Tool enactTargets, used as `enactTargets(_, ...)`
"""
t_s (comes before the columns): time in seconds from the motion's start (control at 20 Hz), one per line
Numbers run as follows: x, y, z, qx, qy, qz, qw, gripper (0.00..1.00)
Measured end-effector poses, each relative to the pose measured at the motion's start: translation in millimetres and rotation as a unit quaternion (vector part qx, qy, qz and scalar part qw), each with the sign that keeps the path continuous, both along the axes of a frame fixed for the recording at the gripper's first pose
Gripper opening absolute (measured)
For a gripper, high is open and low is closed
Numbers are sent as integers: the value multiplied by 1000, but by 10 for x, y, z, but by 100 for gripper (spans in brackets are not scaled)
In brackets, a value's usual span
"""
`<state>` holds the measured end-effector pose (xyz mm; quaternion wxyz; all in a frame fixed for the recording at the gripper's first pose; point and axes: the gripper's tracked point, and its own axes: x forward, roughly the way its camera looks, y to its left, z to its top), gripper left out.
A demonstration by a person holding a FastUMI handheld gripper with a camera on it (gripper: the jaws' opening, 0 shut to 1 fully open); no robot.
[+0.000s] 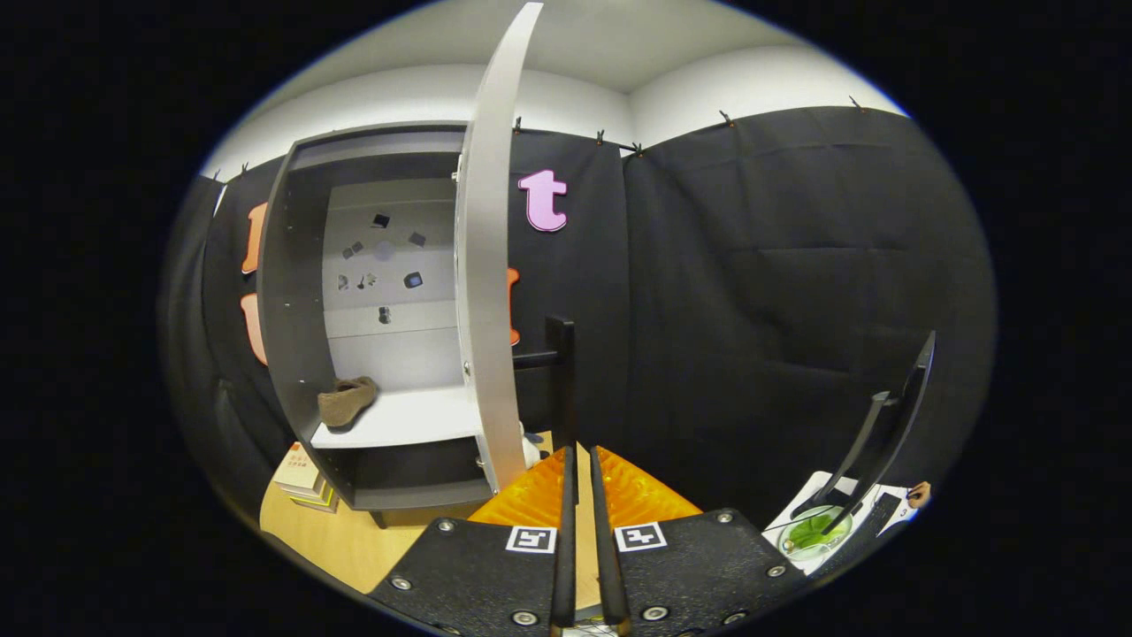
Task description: Open the shoe cabinet door, grab the shoes and put them into the shoe cabinet, then close the shoe cabinet door.
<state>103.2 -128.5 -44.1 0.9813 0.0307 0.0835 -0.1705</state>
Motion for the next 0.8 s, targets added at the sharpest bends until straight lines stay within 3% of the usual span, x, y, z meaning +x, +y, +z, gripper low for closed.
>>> enactTargets(0.4,-153,19,-18,6,4,-12,1000,10)
enactTargets(0.8,-274,549,-97,3,21,33,999,10)
